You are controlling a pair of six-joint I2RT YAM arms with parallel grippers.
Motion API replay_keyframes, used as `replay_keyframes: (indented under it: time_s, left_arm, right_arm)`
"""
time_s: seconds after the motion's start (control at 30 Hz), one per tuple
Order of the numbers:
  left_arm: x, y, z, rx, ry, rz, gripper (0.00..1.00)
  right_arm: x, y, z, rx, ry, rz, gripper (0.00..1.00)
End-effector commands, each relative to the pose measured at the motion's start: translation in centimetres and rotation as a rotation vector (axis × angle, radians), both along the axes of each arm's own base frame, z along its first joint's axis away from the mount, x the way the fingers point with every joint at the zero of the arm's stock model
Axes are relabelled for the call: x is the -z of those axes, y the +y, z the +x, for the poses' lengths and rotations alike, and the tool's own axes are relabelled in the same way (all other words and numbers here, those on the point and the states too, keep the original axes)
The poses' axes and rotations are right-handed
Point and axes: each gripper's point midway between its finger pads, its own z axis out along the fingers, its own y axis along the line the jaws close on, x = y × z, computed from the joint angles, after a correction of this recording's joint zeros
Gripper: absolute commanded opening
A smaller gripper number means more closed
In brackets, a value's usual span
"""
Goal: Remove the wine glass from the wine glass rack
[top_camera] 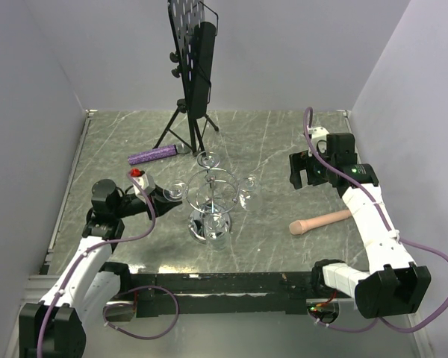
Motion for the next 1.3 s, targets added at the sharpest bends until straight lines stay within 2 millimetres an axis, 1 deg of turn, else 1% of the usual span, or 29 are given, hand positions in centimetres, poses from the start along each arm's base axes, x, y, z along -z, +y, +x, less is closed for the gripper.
replay_keyframes:
  time_s: [0.0,0.23,0.37,0.6,0.8,0.93,1.1,1.27]
  left_arm:
    - [-1.2,-0.2,0.0,0.003,-0.056,-0.015,0.22]
    - [-1.1,-0.2,-0.2,0.006,-0.066,0.002,0.08]
    - [-1.4,0.0,-0.2,-0.007,-0.078,0.006,0.01]
    - [-2.4,0.3,0.0,-0.045,-0.099,0.011,0.01]
    - [-3.5,0.7,0.6,-0.106,-0.100,-0.001,0.01]
    - [-4.4,1.7,1.9,-0.202,-0.102,-0.001,0.01]
    - [-5.2,2.0,2.1,-0.225,-0.113,-0.015,0.01]
    - [-4.8,2.4,2.0,-0.230,-0.109,0.006,0.01]
  right_arm:
    - [-1.1,-0.3,0.3,0.007,-0.044,-0.016,1.00]
    - [-0.7,-0.5,0.0,0.013,-0.043,-0.016,1.00]
    - [-0.7,-0.5,0.0,0.013,-0.046,-0.016,1.00]
    - [-0.7,-0.5,0.1,0.012,-0.049,-0.021,1.00]
    - [-0.7,-0.4,0.3,0.011,-0.054,-0.015,1.00]
    - [-0.1,-0.5,0.0,0.012,-0.043,-0.018,1.00]
    - [0.3,-0.3,-0.4,0.010,-0.034,-0.006,1.00]
    - [0.4,-0.3,-0.4,0.007,-0.028,-0.005,1.00]
